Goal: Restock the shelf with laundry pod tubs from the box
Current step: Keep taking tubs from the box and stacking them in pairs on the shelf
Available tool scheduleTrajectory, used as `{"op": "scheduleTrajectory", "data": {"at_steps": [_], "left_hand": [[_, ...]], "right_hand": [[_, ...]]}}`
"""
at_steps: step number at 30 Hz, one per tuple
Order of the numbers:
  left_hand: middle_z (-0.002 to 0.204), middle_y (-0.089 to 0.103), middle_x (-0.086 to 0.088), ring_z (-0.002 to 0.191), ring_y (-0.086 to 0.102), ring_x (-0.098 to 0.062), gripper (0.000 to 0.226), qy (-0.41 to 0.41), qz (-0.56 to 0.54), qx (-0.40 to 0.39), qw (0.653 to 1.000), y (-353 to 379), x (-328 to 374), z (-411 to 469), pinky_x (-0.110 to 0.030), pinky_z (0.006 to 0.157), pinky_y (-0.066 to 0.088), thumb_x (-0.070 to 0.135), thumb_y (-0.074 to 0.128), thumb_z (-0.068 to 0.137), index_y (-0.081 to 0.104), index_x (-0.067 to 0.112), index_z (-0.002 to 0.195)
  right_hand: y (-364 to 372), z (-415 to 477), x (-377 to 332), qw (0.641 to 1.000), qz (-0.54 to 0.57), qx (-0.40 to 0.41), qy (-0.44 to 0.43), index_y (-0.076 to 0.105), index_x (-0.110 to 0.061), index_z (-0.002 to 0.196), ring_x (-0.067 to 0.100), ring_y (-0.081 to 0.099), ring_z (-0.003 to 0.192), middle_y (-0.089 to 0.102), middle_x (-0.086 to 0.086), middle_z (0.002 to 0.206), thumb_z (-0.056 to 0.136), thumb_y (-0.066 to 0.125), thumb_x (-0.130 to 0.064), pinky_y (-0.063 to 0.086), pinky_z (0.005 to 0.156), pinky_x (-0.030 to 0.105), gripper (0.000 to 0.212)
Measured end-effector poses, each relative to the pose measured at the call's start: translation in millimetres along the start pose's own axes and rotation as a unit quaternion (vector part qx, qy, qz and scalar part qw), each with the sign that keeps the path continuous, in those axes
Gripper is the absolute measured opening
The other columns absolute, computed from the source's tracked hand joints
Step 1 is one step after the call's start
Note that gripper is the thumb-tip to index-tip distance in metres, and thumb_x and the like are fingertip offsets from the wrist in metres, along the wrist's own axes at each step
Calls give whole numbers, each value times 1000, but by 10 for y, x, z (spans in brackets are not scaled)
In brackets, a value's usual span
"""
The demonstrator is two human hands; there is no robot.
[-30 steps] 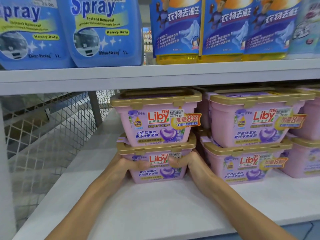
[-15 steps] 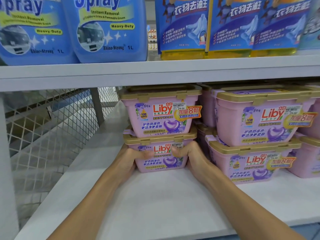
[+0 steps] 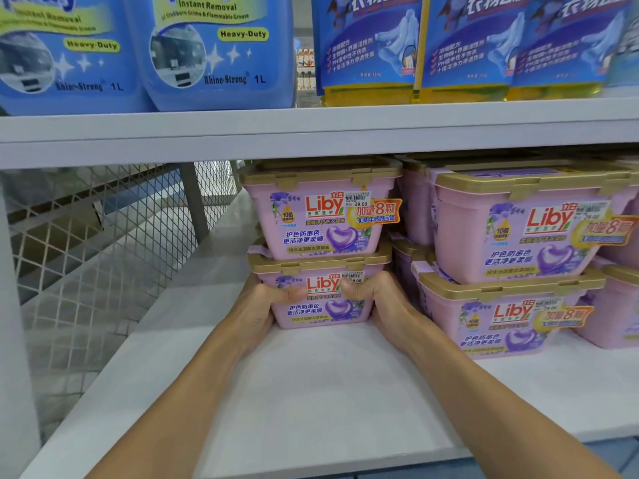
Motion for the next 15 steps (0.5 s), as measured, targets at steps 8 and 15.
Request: {"op": "scheduleTrajectory", "data": {"at_steps": [8,15], "left_hand": [[114,77,-16,105,73,-38,47,-1,35,8,999,-58,14,3,-51,82,62,2,76,67,73,14,112],[112,78,-10,102,75,-34,44,10,92,23,995,-96,-11,-38,-63,89,57,11,83,65,77,27,106]], "right_hand": [[-7,-51,6,999,30,-12,-21,78,-12,103,38,73,101,77,14,108,56,81,-12,55,94,56,48],[-52,-190,-21,999,11,18,-32,78,-20,84,28,77,86,80,3,93,78,75,2,61,79,42,24]]}}
Point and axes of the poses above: each hand's wrist, its own z-axis towards the middle knuckle, its own y-axis out of the palm, x = y × z, the point moved 2 cm from there along z, towards the middle knuckle
